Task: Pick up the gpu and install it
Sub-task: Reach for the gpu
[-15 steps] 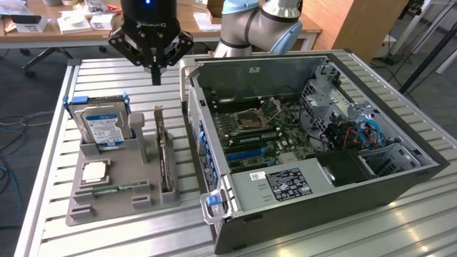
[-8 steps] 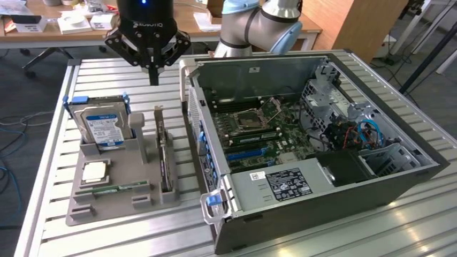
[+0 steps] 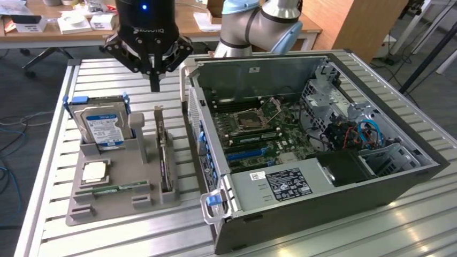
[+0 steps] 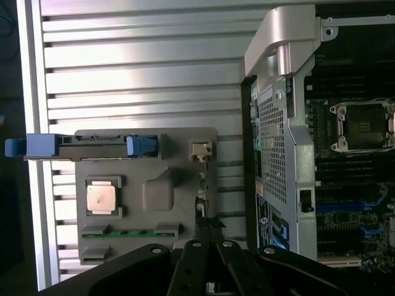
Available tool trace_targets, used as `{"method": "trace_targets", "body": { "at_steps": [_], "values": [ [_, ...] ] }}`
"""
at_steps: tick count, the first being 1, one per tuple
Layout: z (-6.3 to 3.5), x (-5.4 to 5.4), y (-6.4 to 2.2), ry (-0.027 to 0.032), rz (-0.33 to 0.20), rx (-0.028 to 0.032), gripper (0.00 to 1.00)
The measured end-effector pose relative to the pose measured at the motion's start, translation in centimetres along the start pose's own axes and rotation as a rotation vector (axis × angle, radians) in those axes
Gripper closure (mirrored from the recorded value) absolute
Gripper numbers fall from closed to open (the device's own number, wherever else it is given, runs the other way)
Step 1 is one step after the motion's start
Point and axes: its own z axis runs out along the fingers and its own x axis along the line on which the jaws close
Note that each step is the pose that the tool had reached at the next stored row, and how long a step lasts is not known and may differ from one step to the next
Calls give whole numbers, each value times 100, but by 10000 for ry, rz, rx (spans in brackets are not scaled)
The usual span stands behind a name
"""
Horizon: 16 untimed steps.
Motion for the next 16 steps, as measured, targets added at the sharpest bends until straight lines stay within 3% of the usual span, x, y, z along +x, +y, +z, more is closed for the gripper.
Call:
{"method": "trace_targets", "body": {
  "at_steps": [5, 16],
  "values": [
    [-2, -3, -68, -1, 0, -1, 90],
    [-12, 24, -311, -4, -1, -1, 90]
  ]
}}
